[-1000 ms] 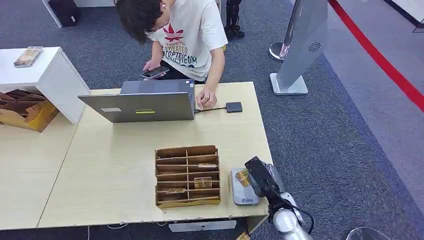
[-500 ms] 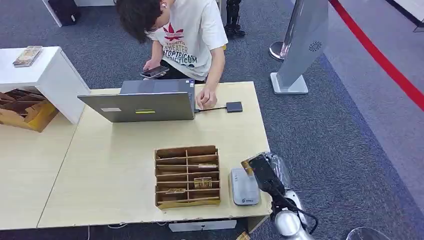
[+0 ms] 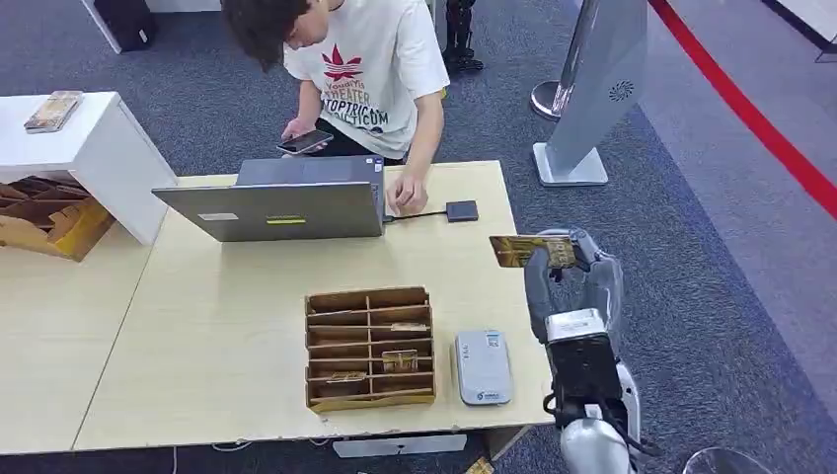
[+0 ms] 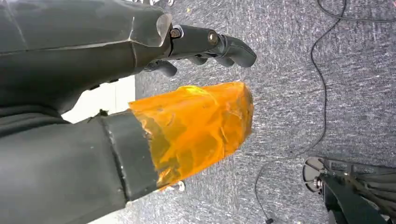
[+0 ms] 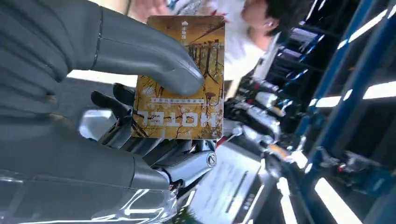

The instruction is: Pass the card to the sensor for recognition and then transmit it.

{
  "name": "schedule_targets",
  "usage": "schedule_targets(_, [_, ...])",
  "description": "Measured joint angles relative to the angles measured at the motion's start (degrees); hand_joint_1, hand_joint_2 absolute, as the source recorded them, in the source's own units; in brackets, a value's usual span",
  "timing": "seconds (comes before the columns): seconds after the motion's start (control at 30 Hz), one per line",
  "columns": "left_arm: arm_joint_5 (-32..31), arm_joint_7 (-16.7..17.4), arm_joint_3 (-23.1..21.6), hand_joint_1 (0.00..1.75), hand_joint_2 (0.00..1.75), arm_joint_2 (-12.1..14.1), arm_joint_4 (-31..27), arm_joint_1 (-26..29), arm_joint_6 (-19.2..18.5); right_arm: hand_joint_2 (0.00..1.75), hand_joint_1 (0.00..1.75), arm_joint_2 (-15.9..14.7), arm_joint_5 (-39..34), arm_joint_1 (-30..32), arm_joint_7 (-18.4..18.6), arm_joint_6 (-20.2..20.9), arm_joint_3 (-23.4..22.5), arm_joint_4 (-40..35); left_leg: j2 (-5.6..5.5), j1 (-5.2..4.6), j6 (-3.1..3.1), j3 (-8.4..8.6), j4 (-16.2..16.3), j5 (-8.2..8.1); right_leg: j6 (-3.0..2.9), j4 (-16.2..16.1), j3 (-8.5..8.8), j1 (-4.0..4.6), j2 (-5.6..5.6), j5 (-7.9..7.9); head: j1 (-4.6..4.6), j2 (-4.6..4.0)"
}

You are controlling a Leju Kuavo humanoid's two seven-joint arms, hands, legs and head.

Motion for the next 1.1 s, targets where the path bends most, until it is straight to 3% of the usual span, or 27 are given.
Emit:
schedule_targets(0.17, [-2.0, 0.0, 0.0, 0.00, 0.00, 0.0, 0.0, -0.5, -0.8, 1.75, 1.75, 0.0, 1.9, -6.9, 1.0, 4.4, 4.3, 2.1, -0.01, 0.00, -0.02, -0.01, 0.0, 0.07, 0.00, 0.0, 0.01, 0.00, 0.00, 0.07, 0.00, 0.00])
schedule_targets(0.43, [-5.2, 1.2, -1.2, 0.00, 0.00, 0.0, 0.0, -1.9, -2.2, 1.75, 1.75, 1.8, 6.6, -20.3, 6.0, 9.3, 9.8, 12.7, -0.02, 0.00, 0.00, -0.03, 0.0, 0.15, 0.01, 0.0, 0.00, 0.00, 0.00, 0.10, 0.00, 0.00])
schedule_targets(0.6, [-7.3, 2.7, -3.1, 0.00, 0.00, 0.0, 0.0, -3.1, -3.3, 1.75, 1.75, 3.8, 12.1, -29.1, 9.8, 8.4, 10.7, 22.8, -0.03, 0.00, 0.03, -0.03, 0.0, 0.20, 0.01, 0.1, 0.00, 0.00, -0.01, 0.15, 0.00, 0.00])
schedule_targets(0.8, [-9.3, 3.9, -5.7, 0.00, 0.00, 0.0, 0.0, -4.0, -4.3, 1.75, 1.75, 5.8, 14.6, -37.5, 11.8, 7.1, 10.3, 36.3, -0.03, 0.00, 0.03, -0.03, 0.0, 0.20, 0.00, 0.1, -0.02, 0.00, -0.01, 0.17, -0.02, 0.00])
schedule_targets(1.1, [-10.9, 5.2, -9.0, 0.00, 0.00, 0.0, 0.0, -5.0, -6.0, 1.75, 1.75, 8.2, 20.9, -45.3, 16.3, 5.0, 9.4, 52.5, -0.04, 0.00, 0.03, -0.05, 0.0, 0.20, 0.00, 0.1, -0.04, 0.00, -0.01, 0.17, 0.00, 0.00])
